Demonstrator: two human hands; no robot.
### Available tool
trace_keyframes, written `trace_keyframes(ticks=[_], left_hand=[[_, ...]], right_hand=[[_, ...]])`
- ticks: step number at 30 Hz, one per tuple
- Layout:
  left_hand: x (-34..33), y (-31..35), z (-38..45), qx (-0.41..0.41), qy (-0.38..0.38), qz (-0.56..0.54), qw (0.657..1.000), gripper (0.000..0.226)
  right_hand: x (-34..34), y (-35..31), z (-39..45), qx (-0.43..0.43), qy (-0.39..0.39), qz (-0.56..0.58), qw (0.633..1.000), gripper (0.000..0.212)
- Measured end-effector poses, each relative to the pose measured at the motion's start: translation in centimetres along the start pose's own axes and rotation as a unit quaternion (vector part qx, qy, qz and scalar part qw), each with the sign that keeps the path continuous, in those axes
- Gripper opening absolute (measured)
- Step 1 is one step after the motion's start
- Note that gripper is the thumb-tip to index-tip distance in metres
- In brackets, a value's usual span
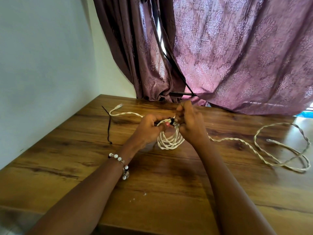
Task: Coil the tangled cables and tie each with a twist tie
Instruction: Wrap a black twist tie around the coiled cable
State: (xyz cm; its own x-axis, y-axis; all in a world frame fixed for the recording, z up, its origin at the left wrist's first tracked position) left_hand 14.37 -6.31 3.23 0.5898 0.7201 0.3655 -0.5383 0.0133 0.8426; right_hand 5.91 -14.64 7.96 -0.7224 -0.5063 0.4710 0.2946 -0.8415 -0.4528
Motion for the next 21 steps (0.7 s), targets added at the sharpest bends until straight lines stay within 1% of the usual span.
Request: trace_keyframes(ticks=[2,3,5,8,11,13,18,21], left_hand=[[0.1,-0.2,0.1,0.015,0.013,-0.042,0.999,0.031],[0.2,-0.4,0.2,0.024,0.022,-0.057,0.998,0.030],[0.4,-0.8,0.3,0.033,0.037,-0.064,0.997,0.028],[0.5,-1.1,0.4,0.036,0.043,-0.056,0.997,0.031],[0.4,-1.2,0.2,0.038,0.053,-0.054,0.996,0.031],[0.3,-1.1,0.2,0.037,0.060,-0.051,0.996,0.029],[0.1,-0.7,0.0,0.020,0.075,-0.022,0.997,0.027],[0.3,-0.3,0.0,0.001,0.086,0.001,0.996,0.024]], right_hand=[[1.0,1.8,-0.2,-0.073,0.054,0.056,0.994,0.032],[1.2,2.3,-0.3,-0.093,0.063,0.065,0.992,0.029],[1.0,2.8,-0.3,-0.108,0.045,0.062,0.991,0.020],[0.4,3.2,-0.2,-0.109,0.013,0.026,0.994,0.016],[0.3,3.6,-0.3,-0.127,0.021,-0.007,0.992,0.007],[0.3,3.4,-0.3,-0.120,0.024,-0.024,0.992,0.007],[-0.9,2.4,-0.3,-0.054,-0.004,-0.120,0.991,0.020],[-0.8,2.1,-0.4,-0.049,0.020,-0.120,0.991,0.023]])
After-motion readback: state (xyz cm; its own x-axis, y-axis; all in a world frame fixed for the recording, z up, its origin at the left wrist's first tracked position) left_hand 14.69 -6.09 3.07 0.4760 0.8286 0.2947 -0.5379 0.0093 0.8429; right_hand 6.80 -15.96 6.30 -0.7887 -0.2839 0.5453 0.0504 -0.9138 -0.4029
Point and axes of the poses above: each hand's wrist, its own z-axis towards the middle knuckle, its own x-axis out of the back of the hand, y = z × x, the point moved 9 cm from there along z, towards the middle knuckle, and after that the axes turned 8 degrees about z, right-handed, at the moved point
